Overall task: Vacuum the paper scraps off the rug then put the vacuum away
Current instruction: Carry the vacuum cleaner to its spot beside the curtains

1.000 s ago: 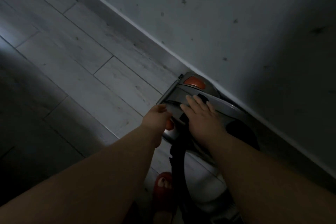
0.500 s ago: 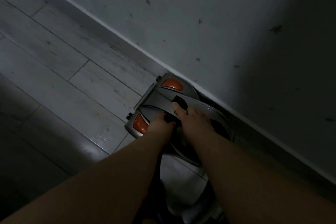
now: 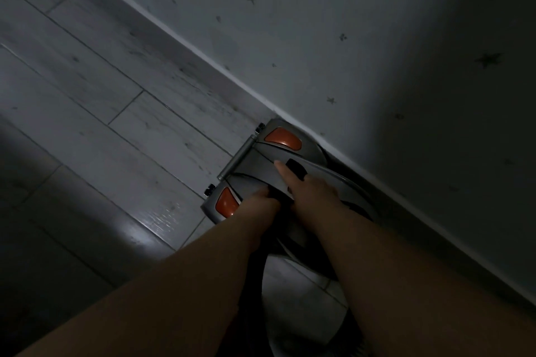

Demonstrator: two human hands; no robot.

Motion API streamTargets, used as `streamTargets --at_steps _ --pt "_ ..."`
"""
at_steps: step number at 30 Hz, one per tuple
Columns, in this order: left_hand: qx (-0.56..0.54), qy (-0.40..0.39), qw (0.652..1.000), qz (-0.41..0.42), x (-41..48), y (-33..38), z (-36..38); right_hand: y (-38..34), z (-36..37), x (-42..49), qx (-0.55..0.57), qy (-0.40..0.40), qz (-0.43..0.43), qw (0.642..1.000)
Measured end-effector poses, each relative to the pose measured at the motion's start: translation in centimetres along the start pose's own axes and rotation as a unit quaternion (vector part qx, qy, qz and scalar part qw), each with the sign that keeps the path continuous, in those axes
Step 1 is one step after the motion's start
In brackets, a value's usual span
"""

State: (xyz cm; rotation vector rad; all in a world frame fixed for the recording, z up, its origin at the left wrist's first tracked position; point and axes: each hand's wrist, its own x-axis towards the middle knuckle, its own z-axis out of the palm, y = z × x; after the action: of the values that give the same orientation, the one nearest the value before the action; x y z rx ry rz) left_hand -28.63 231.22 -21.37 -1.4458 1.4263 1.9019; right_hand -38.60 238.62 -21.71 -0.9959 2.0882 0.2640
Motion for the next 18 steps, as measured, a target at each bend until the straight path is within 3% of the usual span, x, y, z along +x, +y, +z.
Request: streamTargets --at_steps 4,11,18 --pt "0.027 0.018 0.999 0.037 -0.7 0.5 -0.8 -1.3 -2.2 -0.2 0.005 -0.019 0.010 1.000" --pt "0.248 0.017 0.963 0.099 -3.4 0.9 -2.8 -3.8 -3.0 -1.4 0.010 -0.007 0.054 0.998" --pt "0.282 0.003 0.950 0.130 -1.9 -1.3 -1.8 -1.5 -0.6 0.1 0.066 -0.007 0.082 0.994"
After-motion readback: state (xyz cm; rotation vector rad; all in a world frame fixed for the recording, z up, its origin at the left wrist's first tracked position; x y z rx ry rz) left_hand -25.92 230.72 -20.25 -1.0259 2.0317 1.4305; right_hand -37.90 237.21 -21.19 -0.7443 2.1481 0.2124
